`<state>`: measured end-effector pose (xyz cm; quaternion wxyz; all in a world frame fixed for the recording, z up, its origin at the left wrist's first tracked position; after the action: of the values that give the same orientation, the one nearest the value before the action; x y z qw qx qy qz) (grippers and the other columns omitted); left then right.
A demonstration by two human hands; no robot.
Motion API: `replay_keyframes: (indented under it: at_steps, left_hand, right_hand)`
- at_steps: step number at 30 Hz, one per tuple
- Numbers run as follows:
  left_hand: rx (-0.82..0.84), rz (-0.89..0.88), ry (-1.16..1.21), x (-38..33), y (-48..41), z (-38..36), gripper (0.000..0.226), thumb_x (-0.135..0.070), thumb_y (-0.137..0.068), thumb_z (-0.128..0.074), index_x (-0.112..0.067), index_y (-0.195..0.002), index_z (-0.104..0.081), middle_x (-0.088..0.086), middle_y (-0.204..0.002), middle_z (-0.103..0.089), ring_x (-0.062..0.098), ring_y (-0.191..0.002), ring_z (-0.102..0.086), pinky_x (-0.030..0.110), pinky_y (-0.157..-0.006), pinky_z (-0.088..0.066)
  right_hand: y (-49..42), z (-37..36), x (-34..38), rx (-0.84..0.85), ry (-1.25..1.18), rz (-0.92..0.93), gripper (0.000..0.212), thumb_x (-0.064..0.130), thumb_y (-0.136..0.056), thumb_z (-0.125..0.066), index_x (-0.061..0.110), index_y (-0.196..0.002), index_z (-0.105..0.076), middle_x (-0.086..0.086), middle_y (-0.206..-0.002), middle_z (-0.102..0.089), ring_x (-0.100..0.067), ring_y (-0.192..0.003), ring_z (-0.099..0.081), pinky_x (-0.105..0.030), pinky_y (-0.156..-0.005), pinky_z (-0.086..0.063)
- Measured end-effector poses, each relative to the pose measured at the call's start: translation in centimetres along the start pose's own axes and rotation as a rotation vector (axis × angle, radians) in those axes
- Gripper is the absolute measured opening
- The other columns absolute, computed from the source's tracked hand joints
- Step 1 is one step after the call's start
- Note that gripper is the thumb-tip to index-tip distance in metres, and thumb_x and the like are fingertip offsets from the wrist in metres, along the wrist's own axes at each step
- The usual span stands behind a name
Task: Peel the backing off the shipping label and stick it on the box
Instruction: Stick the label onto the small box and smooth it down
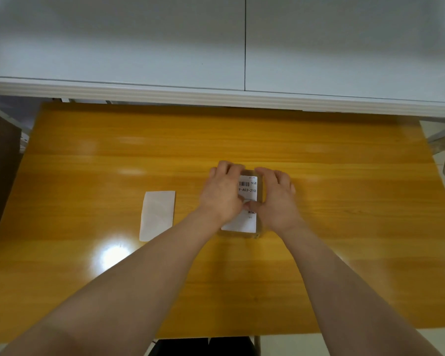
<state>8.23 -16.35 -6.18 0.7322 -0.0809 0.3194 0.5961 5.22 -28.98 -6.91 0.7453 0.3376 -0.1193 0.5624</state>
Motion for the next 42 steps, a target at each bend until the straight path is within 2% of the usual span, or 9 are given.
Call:
replay_keyframes:
  at_steps: [3, 6, 10, 14, 19, 26, 31, 37, 42]
  left_hand:
    - [0.098, 0.036, 0.047, 0.6, -1.1, -0.3, 0.098, -0.014, -0.075, -0.079, -0.021, -0.155, -0.022, 0.003, -0.160, -0.017, 0.031, -0.143, -0.025, 0.041, -0.111, -0.039]
    - [0.195, 0.082, 0.033, 1.4, -1.8, -1.1, 0.101, -0.023, -0.074, -0.082, -0.020, -0.156, -0.023, 0.004, -0.157, -0.026, 0.033, -0.140, -0.027, 0.040, -0.109, -0.036]
    - [0.159, 0.128, 0.115, 2.3, -2.3, -1.0, 0.087, -0.022, -0.072, -0.084, -0.020, -0.148, -0.041, 0.005, -0.145, -0.043, 0.031, -0.134, -0.037, 0.040, -0.108, -0.038]
    - [0.114, 0.197, 0.227, 3.0, -2.8, -1.1, 0.076, -0.014, -0.068, -0.085, -0.021, -0.137, -0.054, 0.005, -0.134, -0.050, 0.028, -0.127, -0.047, 0.043, -0.103, -0.046]
    - [0.087, 0.312, 0.393, 3.6, -2.9, -1.3, 0.058, -0.003, -0.070, -0.082, -0.020, -0.122, -0.061, 0.005, -0.127, -0.051, 0.029, -0.117, -0.056, 0.036, -0.086, -0.054]
    - [0.032, 0.399, 0.471, 3.8, -3.2, -1.3, 0.035, -0.005, -0.075, -0.075, -0.022, -0.104, -0.063, 0.004, -0.112, -0.066, 0.022, -0.093, -0.065, 0.023, -0.057, -0.045]
    - [-0.043, 0.430, 0.460, 3.6, -3.2, -1.0, 0.022, -0.009, -0.076, -0.066, -0.024, -0.091, -0.062, 0.001, -0.101, -0.069, 0.023, -0.092, -0.066, 0.025, -0.061, -0.044]
    - [-0.068, 0.476, 0.565, 4.3, -3.1, -1.2, 0.014, -0.011, -0.080, -0.068, -0.024, -0.086, -0.067, -0.001, -0.092, -0.071, 0.021, -0.087, -0.069, 0.032, -0.073, -0.057]
    - [0.055, 0.531, 0.914, 5.9, -2.5, -1.8, 0.030, 0.005, -0.090, -0.062, -0.010, -0.114, -0.069, 0.007, -0.110, -0.067, 0.025, -0.100, -0.065, 0.029, -0.076, -0.056]
  right_hand:
    - [-1.0, -0.9, 0.8, 0.155, 0.064, 0.040, 0.106, 0.020, -0.069, -0.087, 0.034, -0.154, -0.025, -0.004, -0.160, -0.016, -0.033, -0.141, -0.022, -0.041, -0.109, -0.033]
    - [-1.9, -1.9, 1.1, 0.261, 0.043, 0.057, 0.112, 0.014, -0.066, -0.089, 0.026, -0.156, -0.023, -0.005, -0.160, -0.018, -0.028, -0.144, -0.027, -0.036, -0.111, -0.037]
    - [-2.8, -1.3, 1.1, 0.208, -0.014, 0.039, 0.089, 0.009, -0.072, -0.084, 0.022, -0.148, -0.041, -0.007, -0.148, -0.034, -0.022, -0.130, -0.046, -0.020, -0.090, -0.038]
    - [-3.2, -0.9, 0.8, 0.161, -0.111, 0.000, 0.074, 0.005, -0.072, -0.082, 0.024, -0.137, -0.053, -0.004, -0.131, -0.042, -0.015, -0.105, -0.049, -0.023, -0.084, -0.043]
    - [-3.7, -0.9, -0.4, 0.089, -0.288, -0.119, 0.051, 0.002, -0.074, -0.079, 0.030, -0.114, -0.067, -0.006, -0.123, -0.059, -0.026, -0.100, -0.066, -0.040, -0.084, -0.058]
    - [-3.5, -1.3, -1.2, 0.026, -0.527, -0.246, 0.035, -0.003, -0.083, -0.071, 0.018, -0.111, -0.070, -0.002, -0.100, -0.069, -0.023, -0.085, -0.068, -0.032, -0.068, -0.057]
    - [-3.6, -1.8, -1.7, 0.003, -0.606, -0.313, 0.028, 0.000, -0.085, -0.068, 0.019, -0.105, -0.072, -0.002, -0.093, -0.072, -0.019, -0.075, -0.069, -0.031, -0.064, -0.057]
    - [-3.6, -1.9, -2.0, -0.022, -0.686, -0.382, 0.028, -0.005, -0.089, -0.058, 0.018, -0.097, -0.072, 0.000, -0.087, -0.074, -0.017, -0.077, -0.069, -0.026, -0.062, -0.056]
    - [-4.4, -1.2, -1.6, -0.022, -0.525, -0.293, 0.017, 0.008, -0.094, -0.060, 0.021, -0.095, -0.069, 0.000, -0.092, -0.070, -0.017, -0.080, -0.064, -0.029, -0.068, -0.053]
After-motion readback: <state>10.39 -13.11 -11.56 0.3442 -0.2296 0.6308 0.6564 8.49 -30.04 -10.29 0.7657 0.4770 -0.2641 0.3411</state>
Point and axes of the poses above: each hand's wrist, its own y-axis away from the middle knuckle, its own z-axis out of the back of the hand, x = y × z, the point moved 10 cm from there along -y, towards the middle knuckle
